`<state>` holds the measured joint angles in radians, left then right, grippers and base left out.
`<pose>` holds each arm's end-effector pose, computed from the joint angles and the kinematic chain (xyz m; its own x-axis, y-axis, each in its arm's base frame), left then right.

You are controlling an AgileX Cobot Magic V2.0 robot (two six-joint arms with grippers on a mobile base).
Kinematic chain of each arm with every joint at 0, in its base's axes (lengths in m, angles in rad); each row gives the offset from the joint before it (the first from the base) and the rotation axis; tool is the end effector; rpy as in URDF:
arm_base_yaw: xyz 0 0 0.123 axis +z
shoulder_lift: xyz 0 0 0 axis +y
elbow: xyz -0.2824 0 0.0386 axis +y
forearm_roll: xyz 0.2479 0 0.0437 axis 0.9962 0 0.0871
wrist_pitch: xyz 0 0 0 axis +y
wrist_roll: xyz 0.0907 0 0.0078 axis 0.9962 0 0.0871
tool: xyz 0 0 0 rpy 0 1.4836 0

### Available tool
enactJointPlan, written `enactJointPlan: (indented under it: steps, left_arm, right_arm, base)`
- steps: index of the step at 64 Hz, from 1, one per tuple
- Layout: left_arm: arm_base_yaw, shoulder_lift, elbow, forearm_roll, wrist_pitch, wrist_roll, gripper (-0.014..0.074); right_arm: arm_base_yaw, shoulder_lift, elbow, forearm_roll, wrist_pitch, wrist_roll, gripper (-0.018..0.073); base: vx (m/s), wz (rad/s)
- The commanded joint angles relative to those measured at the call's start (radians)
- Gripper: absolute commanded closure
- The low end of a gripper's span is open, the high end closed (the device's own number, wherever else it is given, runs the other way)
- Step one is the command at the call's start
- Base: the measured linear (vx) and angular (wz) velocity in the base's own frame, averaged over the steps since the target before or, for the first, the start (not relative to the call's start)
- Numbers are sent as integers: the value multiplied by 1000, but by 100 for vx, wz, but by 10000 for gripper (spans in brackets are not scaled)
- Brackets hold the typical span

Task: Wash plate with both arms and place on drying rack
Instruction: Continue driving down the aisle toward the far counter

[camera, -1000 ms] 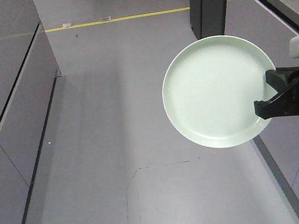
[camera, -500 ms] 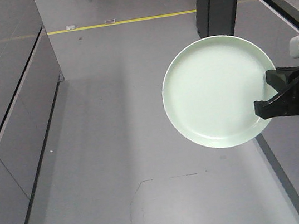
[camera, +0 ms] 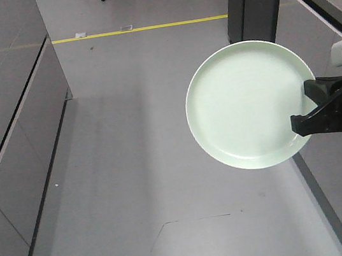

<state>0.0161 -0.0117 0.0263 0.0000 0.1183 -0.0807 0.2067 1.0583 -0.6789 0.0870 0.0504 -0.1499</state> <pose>0.0566 0.0009 0.1941 -0.0442 -0.0813 -0.9957 -0.0197 0.9966 -0.0805 0.2224 0.0471 0.3061 -0.3148 -0.1303 -0.9402 -0.2295 0.9716 -0.0578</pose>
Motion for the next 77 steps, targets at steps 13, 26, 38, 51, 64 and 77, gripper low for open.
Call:
enactJointPlan:
  steps: [13, 26, 38, 51, 64, 77]
  left_arm:
    - [-4, -16, 16, -6, -70, -5, 602]
    - [-4, -16, 16, -6, -70, -5, 602]
    - [-4, -16, 16, -6, -70, -5, 602]
    - [-4, -16, 16, -6, -70, -5, 602]
    - [-4, -16, 16, -6, -70, -5, 602]
    - [-4, -16, 16, -6, -70, -5, 602]
  right_arm:
    - [-5, -19, -28, 0, -80, 0, 569]
    - [-5, -19, -28, 0, -80, 0, 569]
    - [-5, -19, -28, 0, -80, 0, 569]
    - [-5, -19, -28, 0, -80, 0, 569]
    - [-5, -19, -28, 0, -80, 0, 569]
    - [-5, -19, -28, 0, -80, 0, 569]
  base:
    - [16, 0]
    - [14, 2]
    - [12, 5]
    - [12, 4]
    - [11, 2]
    - [11, 0]
